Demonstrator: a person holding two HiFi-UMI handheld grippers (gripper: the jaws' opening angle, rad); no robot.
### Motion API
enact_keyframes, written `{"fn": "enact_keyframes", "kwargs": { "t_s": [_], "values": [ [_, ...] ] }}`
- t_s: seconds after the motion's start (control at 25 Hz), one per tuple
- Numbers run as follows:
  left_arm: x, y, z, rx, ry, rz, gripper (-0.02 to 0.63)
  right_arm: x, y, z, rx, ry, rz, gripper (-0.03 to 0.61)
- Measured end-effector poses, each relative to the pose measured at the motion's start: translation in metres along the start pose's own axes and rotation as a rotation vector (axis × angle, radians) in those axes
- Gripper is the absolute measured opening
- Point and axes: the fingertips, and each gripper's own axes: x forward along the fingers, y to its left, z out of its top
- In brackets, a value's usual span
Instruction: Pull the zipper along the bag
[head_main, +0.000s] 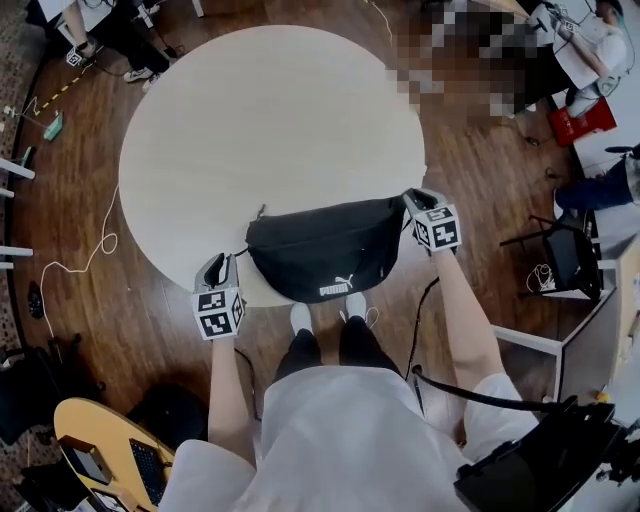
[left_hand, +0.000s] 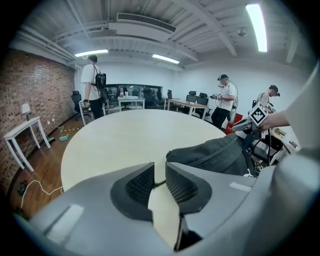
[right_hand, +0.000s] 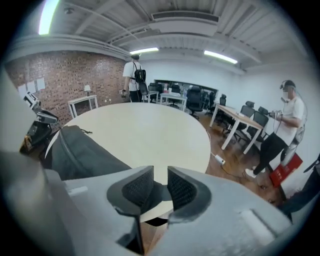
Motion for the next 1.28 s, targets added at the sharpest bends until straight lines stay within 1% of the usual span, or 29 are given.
{"fn": "enact_keyframes", "kwargs": {
  "t_s": [0.04,0.08,0.12,0.36,0.48,0.6,0.68,0.8,0.92,1.0,1.08,1.12,1.2,1.28],
  "values": [
    [-0.009,-0.004,0.008,0.006,-0.032,-0.001,0.076,-0.013,0.007,0.009,-0.019,-0.031,-0.006,0.064],
    [-0.019,-0.009,0.017,0.013,-0.064,-0.005,0.042,-0.027,0.016,0.017,-0.035,-0.064,-0.009,0.016],
    [-0.029,-0.016,0.025,0.023,-0.094,-0.014,0.017,-0.043,0.026,0.026,-0.048,-0.098,-0.012,-0.005],
    [-0.085,-0.073,0.072,0.092,-0.261,-0.111,0.017,-0.15,0.093,0.071,-0.085,-0.333,-0.002,-0.008],
    [-0.123,-0.111,0.097,0.123,-0.367,-0.135,0.017,-0.209,0.124,0.09,-0.08,-0.468,0.031,-0.008],
    [-0.172,-0.16,0.111,0.143,-0.469,-0.143,0.017,-0.274,0.149,0.09,-0.059,-0.596,0.081,-0.008],
    [-0.208,-0.201,0.108,0.162,-0.526,-0.144,0.017,-0.32,0.164,0.076,-0.037,-0.669,0.122,-0.008],
    [-0.259,-0.272,0.089,0.201,-0.595,-0.131,0.017,-0.384,0.179,0.037,-0.034,-0.749,0.175,-0.008],
    [-0.304,-0.345,0.046,0.224,-0.631,-0.09,0.017,-0.446,0.186,-0.02,-0.067,-0.811,0.192,-0.008],
    [-0.323,-0.386,0.015,0.229,-0.635,-0.068,0.017,-0.484,0.179,-0.054,-0.079,-0.845,0.183,-0.009],
    [-0.338,-0.41,-0.011,0.211,-0.617,-0.043,0.017,-0.514,0.17,-0.076,-0.073,-0.853,0.181,-0.009],
    [-0.349,-0.418,-0.02,0.186,-0.607,-0.029,0.017,-0.528,0.169,-0.084,-0.07,-0.849,0.187,-0.009],
    [-0.38,-0.438,-0.035,0.134,-0.594,-0.002,0.017,-0.555,0.169,-0.098,-0.073,-0.827,0.2,-0.009],
    [-0.415,-0.462,-0.045,0.123,-0.595,0.008,0.017,-0.583,0.175,-0.113,-0.078,-0.802,0.216,-0.009]
  ]
}}
